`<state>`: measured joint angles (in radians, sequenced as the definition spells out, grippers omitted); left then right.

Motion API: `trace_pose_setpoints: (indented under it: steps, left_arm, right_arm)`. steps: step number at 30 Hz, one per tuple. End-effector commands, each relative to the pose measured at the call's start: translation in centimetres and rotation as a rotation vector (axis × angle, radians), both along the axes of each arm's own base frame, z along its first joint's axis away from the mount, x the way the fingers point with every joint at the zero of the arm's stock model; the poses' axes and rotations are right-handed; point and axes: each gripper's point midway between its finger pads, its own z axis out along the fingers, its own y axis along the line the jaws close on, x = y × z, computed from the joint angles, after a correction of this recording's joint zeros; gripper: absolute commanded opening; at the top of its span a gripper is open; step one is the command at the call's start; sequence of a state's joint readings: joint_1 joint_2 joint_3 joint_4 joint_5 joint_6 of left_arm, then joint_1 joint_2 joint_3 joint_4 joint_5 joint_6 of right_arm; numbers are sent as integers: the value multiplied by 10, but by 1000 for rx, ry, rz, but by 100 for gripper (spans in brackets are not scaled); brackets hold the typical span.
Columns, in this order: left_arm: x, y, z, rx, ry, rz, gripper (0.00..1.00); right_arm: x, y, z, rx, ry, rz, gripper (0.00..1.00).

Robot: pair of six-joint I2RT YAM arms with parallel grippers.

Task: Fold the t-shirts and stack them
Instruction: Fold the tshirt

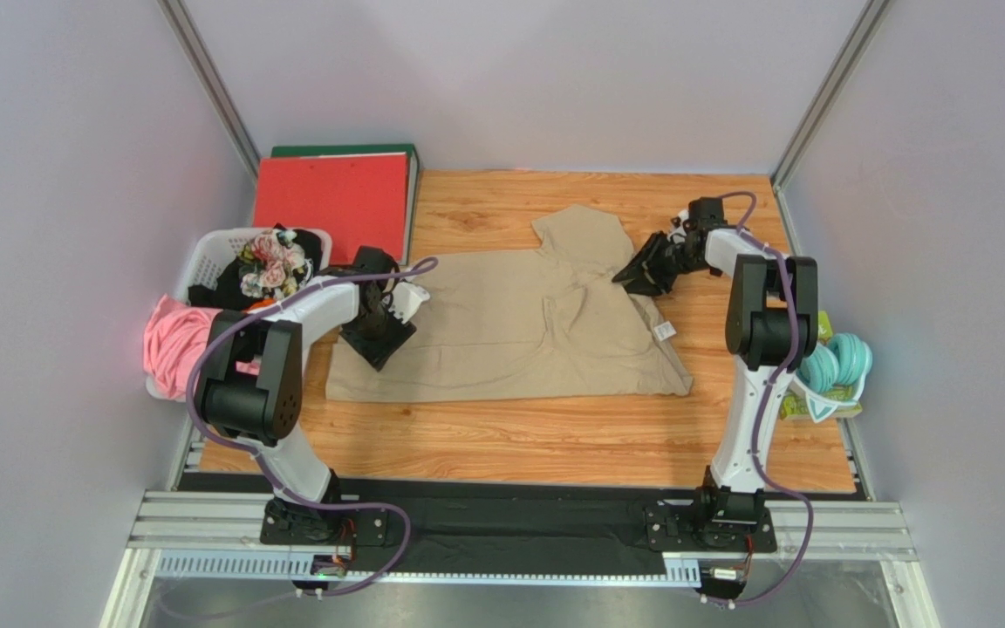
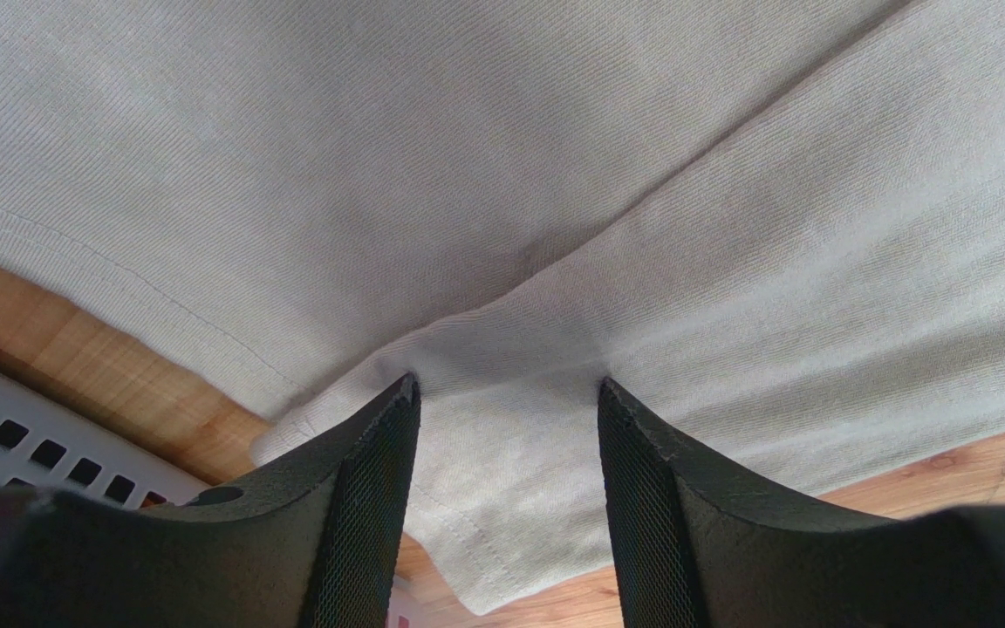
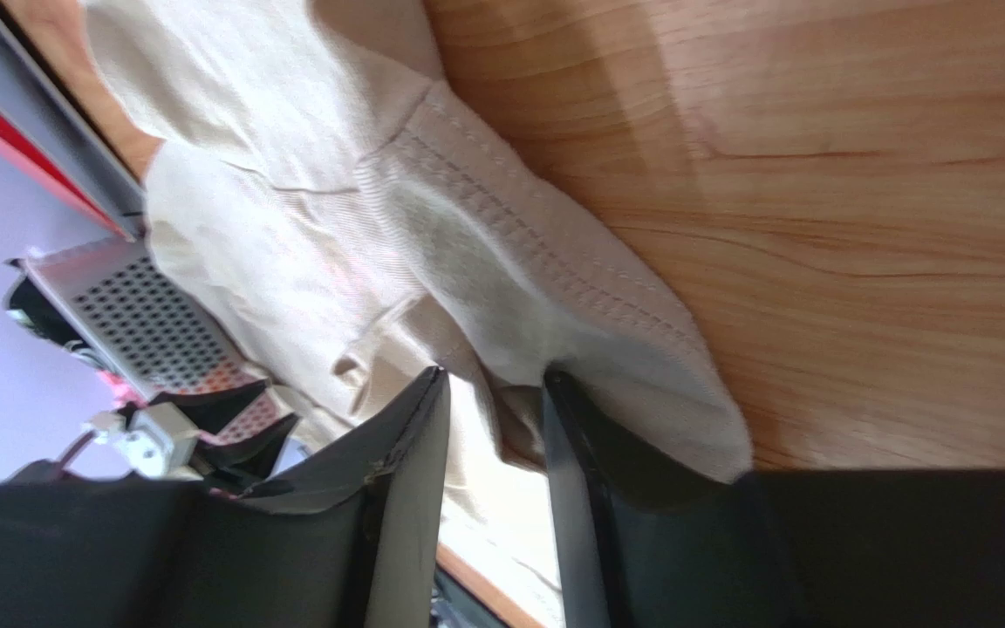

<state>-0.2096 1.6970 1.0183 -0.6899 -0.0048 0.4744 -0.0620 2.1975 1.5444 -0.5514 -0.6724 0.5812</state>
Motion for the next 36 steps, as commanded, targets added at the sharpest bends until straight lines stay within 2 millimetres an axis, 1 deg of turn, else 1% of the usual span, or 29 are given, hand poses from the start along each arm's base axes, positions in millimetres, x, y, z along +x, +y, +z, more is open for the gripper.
trace_pose_setpoints:
  steps: [1,2,3,4,5,6,8,9,12,13,16,22,25,27,29,31,35,36]
  left_arm:
    - [7,-2,0,-15,-27,-10,59]
    - [8,-1,0,-14,-29,-15,59]
    - [7,-1,-1,-15,-27,-10,59]
    - [7,-1,0,-14,-29,-13,59]
    - [7,0,0,-13,-29,-13,59]
    - [7,0,1,-13,-29,-13,59]
    - [7,0,1,-12,-31,-14,59]
    - [7,0,1,-15,-30,-13,59]
    - [7,0,0,-16,-28,-12,59]
    - [7,0,0,-15,-27,-15,59]
    - [6,1,0,-11,-26,-17,59]
    - [4,3,-2,-6,-21,-17,59]
    - [5,2,-1,-9,-26,-12,59]
    - [2,2,-2,-15,-19,-8,59]
    - [-3,2,-7,-19,-6,-9,59]
    - [-4,3,-12,-10,-6,-12,59]
    - [-12,6,-23,-1,22,-11,59]
    - [-12,7,-24,1,20,-12,59]
  right_arm:
    - [0,-9,11,-75,-14,-14,25]
    - [0,-10,12,-82,-12,-16,17]
    - [2,-14,11,-101,-10,-24,13]
    - [4,-15,11,-109,-9,-28,8]
    - [4,-18,11,-116,-3,-31,7]
    - [9,-19,15,-118,-15,-31,6]
    - [10,-21,14,-112,-4,-33,6]
    - [16,-22,18,-113,-16,-35,6]
    - [20,-24,19,-109,-16,-38,6]
    - [24,-25,23,-109,-29,-38,4]
    - [28,-26,23,-106,-26,-43,2]
    - [26,-27,15,-104,-3,-41,3]
    - [25,-31,8,-105,12,-48,3]
    - [24,-33,3,-101,26,-50,3]
    - [24,-34,-2,-99,35,-52,3]
    - [23,-34,-8,-94,48,-51,3]
    - [22,-36,-14,-96,55,-49,3]
    - [23,-37,-12,-95,53,-53,3]
